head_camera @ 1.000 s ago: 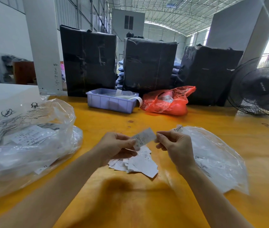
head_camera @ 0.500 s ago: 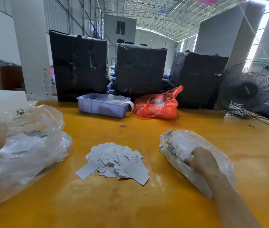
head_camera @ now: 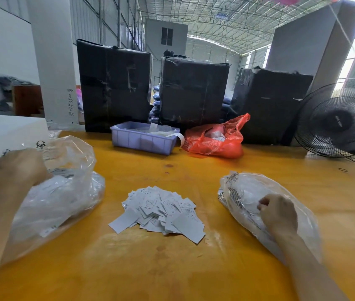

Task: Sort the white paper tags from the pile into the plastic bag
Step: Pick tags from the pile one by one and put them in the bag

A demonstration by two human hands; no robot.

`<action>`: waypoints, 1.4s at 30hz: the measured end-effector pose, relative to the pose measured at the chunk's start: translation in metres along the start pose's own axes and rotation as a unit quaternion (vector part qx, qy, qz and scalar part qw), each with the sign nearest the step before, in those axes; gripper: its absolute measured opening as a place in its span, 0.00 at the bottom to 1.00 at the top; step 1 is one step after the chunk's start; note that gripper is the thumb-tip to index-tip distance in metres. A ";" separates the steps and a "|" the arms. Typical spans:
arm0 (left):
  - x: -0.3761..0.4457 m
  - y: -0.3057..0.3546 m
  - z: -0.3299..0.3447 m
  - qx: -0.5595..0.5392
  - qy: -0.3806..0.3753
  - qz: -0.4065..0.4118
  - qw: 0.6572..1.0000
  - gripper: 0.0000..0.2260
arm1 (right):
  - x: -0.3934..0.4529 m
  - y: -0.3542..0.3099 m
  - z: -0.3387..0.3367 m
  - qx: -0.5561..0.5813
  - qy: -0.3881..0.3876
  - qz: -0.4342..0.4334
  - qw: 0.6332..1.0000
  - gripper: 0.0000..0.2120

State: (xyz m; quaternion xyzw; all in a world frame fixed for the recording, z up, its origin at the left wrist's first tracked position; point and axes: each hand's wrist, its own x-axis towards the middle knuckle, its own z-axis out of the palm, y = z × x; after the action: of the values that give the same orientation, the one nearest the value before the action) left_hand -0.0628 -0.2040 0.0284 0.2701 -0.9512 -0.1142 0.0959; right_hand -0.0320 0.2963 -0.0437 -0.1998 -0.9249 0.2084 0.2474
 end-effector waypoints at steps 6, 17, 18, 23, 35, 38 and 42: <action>-0.061 0.050 -0.033 0.037 0.094 0.041 0.994 0.18 | 0.006 -0.003 -0.008 0.079 0.059 0.008 0.995 0.19; -0.160 0.137 -0.009 -0.339 -0.099 0.387 0.852 0.23 | -0.043 -0.086 -0.019 0.579 -0.087 -0.059 0.809 0.12; -0.165 0.142 0.000 -0.382 -0.161 0.371 0.831 0.28 | -0.052 -0.095 -0.015 0.593 -0.137 -0.056 0.791 0.12; -0.167 0.145 0.039 -0.433 -0.437 0.235 0.752 0.25 | -0.078 -0.112 -0.002 0.567 -0.191 -0.097 0.795 0.09; -0.166 0.148 0.065 -0.618 -0.348 0.090 0.699 0.06 | -0.076 -0.106 0.006 0.549 -0.214 -0.083 0.804 0.10; -0.163 0.149 0.068 -0.647 -0.315 0.072 0.690 0.05 | -0.069 -0.101 0.007 0.431 -0.172 -0.101 0.880 0.09; -0.154 0.144 0.069 -0.670 -0.297 0.048 0.679 0.02 | -0.068 -0.093 0.011 0.101 -0.257 -0.173 0.945 0.23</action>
State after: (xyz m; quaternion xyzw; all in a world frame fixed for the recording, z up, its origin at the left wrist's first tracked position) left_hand -0.0216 0.0090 -0.0173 0.0396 -0.6104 -0.7905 -0.0312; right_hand -0.0083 0.1833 -0.0331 0.0501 -0.9514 0.2993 0.0530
